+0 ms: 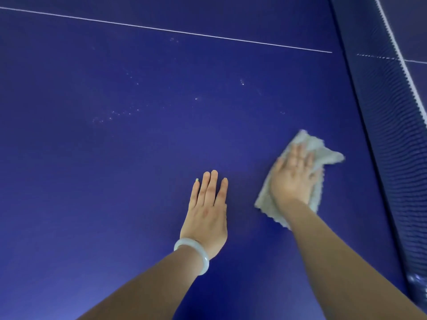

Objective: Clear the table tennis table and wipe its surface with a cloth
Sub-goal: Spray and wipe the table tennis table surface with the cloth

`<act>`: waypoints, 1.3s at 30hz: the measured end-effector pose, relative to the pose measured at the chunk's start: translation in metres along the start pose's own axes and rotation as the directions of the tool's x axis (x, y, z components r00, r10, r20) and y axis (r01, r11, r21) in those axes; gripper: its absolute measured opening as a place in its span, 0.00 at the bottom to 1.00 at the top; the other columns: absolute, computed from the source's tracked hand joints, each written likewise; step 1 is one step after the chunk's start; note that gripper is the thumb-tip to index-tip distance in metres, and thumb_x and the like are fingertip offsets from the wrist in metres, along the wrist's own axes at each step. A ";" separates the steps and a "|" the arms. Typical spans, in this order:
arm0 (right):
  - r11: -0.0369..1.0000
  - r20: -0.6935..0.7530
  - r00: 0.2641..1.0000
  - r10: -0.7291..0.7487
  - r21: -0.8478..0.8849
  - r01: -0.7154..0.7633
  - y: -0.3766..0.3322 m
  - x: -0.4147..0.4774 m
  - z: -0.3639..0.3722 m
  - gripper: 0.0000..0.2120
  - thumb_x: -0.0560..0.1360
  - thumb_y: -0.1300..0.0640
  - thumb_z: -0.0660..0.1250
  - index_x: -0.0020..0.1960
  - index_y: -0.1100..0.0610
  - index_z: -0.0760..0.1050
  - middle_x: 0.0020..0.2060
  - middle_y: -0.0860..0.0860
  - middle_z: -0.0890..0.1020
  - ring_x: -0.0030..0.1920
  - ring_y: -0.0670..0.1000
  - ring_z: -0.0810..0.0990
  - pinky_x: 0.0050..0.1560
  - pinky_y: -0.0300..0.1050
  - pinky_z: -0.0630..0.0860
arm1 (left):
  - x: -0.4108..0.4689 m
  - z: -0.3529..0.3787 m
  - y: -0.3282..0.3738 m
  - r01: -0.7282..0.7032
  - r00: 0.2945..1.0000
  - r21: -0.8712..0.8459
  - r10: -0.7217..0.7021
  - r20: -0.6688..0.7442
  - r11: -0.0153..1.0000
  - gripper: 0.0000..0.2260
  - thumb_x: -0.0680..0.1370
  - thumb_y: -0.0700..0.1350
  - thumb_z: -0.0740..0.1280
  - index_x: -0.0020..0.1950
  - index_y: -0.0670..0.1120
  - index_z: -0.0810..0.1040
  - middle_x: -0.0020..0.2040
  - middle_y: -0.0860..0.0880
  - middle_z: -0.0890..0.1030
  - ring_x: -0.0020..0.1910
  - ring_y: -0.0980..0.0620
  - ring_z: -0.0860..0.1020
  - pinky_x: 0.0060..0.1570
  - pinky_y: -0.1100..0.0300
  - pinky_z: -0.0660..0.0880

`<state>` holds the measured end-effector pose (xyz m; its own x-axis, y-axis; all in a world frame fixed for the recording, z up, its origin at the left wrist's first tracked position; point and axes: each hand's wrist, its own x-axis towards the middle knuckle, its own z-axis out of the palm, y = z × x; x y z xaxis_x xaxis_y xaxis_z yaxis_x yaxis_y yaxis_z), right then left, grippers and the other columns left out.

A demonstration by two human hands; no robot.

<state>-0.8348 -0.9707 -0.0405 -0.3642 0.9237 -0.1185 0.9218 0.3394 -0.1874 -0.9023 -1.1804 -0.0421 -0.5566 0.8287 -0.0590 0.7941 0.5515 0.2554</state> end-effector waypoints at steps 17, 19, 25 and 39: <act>0.998 -0.030 0.999 0.023 0.054 -0.021 0.106 0.045 -0.026 0.28 0.83 0.49 0.45 0.81 0.51 0.43 0.80 0.44 0.45 0.79 0.48 0.40 0.78 0.57 0.40 | 0.122 -0.001 0.055 0.227 0.970 -0.036 -0.229 -0.087 0.973 0.28 0.83 0.55 0.44 0.76 0.39 0.63 0.77 0.39 0.62 0.78 0.40 0.58 0.76 0.44 0.56; 0.999 -0.031 1.000 0.003 0.048 -0.002 0.114 0.070 -0.030 0.28 0.83 0.50 0.46 0.81 0.51 0.43 0.80 0.45 0.45 0.79 0.48 0.40 0.78 0.54 0.38 | 0.142 0.004 0.062 0.283 0.955 -0.003 -0.282 -0.089 0.959 0.30 0.82 0.56 0.44 0.78 0.40 0.60 0.78 0.39 0.59 0.79 0.41 0.54 0.77 0.43 0.52; 0.997 -0.011 0.997 -0.074 0.031 0.075 0.109 0.161 -0.043 0.27 0.84 0.50 0.45 0.81 0.54 0.43 0.80 0.48 0.46 0.79 0.50 0.41 0.78 0.55 0.42 | 0.151 0.014 0.072 0.361 0.929 0.108 -0.346 -0.131 0.926 0.28 0.84 0.55 0.43 0.79 0.41 0.58 0.79 0.40 0.58 0.79 0.42 0.53 0.77 0.43 0.50; 0.958 -0.008 0.958 -0.286 0.000 0.286 0.078 0.280 -0.053 0.26 0.83 0.51 0.44 0.81 0.55 0.49 0.80 0.49 0.51 0.80 0.51 0.46 0.78 0.59 0.48 | 0.153 0.014 0.073 0.387 0.918 0.146 -0.367 -0.148 0.910 0.28 0.82 0.55 0.45 0.77 0.41 0.61 0.77 0.40 0.62 0.78 0.42 0.56 0.76 0.44 0.52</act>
<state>-0.8576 -0.6760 -0.0366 -0.6112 0.7898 -0.0521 0.7794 0.5891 -0.2133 -0.9258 -1.0124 -0.0462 -0.8388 0.5445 -0.0046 0.5429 0.8369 0.0690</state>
